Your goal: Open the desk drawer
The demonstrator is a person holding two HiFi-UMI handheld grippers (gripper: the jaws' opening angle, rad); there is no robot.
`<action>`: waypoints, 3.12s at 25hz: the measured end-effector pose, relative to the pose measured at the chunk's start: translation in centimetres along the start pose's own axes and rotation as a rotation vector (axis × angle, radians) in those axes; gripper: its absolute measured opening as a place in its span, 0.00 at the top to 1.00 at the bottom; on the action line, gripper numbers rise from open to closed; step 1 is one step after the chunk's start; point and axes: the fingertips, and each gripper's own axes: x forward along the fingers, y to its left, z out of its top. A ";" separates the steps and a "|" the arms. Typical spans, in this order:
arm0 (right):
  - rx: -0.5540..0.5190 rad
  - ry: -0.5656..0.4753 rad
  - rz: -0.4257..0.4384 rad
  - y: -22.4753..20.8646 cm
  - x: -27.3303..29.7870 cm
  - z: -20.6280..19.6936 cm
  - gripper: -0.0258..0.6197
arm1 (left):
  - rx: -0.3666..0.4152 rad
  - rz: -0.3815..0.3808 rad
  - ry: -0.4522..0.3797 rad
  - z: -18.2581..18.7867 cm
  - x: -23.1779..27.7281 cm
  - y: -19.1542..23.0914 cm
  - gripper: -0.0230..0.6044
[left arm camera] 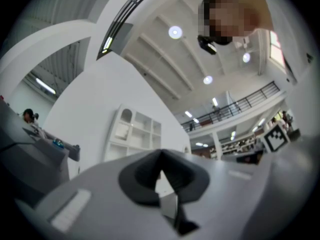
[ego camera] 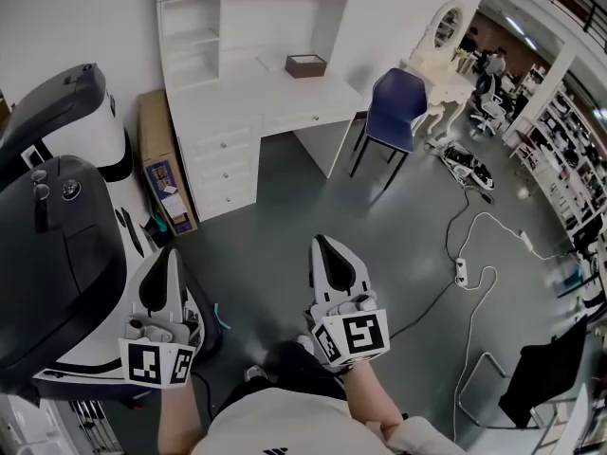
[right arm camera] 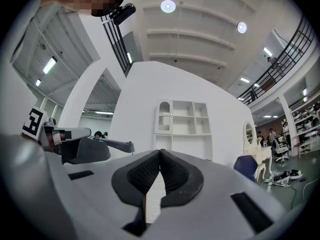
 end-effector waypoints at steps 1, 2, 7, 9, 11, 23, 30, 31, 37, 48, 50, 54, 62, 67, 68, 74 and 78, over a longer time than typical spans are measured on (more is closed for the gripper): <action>0.001 0.001 -0.002 -0.1 0.5 -0.2 0.96 | -0.004 -0.002 0.002 -0.3 0.3 0.2 0.96; 0.000 0.003 -0.001 -0.3 1.0 -0.3 0.96 | -0.009 -0.003 0.005 -0.7 0.6 0.4 0.96; -0.010 0.015 0.033 -0.7 5.1 -1.4 0.96 | -0.031 0.021 0.016 -2.3 3.3 2.5 0.96; -0.012 0.012 0.046 -1.5 7.2 -2.0 0.96 | -0.027 0.030 0.014 -3.1 5.1 3.3 0.95; -0.011 0.005 0.055 -2.7 9.7 -2.5 0.96 | -0.017 0.038 0.010 -3.8 7.3 4.0 0.95; -0.014 -0.032 0.154 -11.3 25.2 -2.9 0.96 | 0.038 0.135 -0.020 -6.4 22.4 7.8 0.96; 0.012 -0.038 0.192 -15.9 30.2 -4.1 0.96 | 0.045 0.153 -0.010 -8.4 28.7 7.2 0.96; 0.018 -0.037 0.192 -16.4 30.7 -4.4 0.96 | 0.048 0.151 -0.004 -8.7 29.4 7.0 0.96; 0.055 -0.019 0.192 -18.5 32.4 -6.3 0.96 | 0.066 0.148 0.022 -10.1 32.2 6.9 0.95; 0.074 -0.005 0.153 -20.8 37.6 -7.3 0.96 | 0.054 0.114 0.033 -11.9 37.7 9.3 0.95; 0.073 -0.003 0.152 -20.6 39.0 -7.4 0.96 | 0.050 0.110 0.030 -12.2 38.7 10.4 0.96; 0.062 -0.004 0.142 -19.9 42.5 -7.8 0.96 | 0.036 0.093 0.028 -13.4 40.7 13.3 0.95; 0.064 0.011 0.116 -17.7 50.4 -8.8 0.96 | 0.019 0.054 0.025 -14.7 45.4 20.2 0.95; 0.075 0.046 0.119 -15.7 54.4 -10.4 0.96 | 0.004 0.037 0.043 -16.1 47.1 24.1 0.95; 0.077 0.057 0.122 -15.3 55.1 -10.9 0.96 | 0.003 0.032 0.048 -16.5 47.4 24.7 0.95; 0.108 0.161 0.149 -12.5 58.8 -15.5 0.96 | -0.011 0.010 0.087 -19.0 48.3 27.8 0.95; 0.119 0.257 0.174 -10.6 60.1 -19.6 0.96 | -0.035 0.018 0.113 -20.9 48.1 29.4 0.95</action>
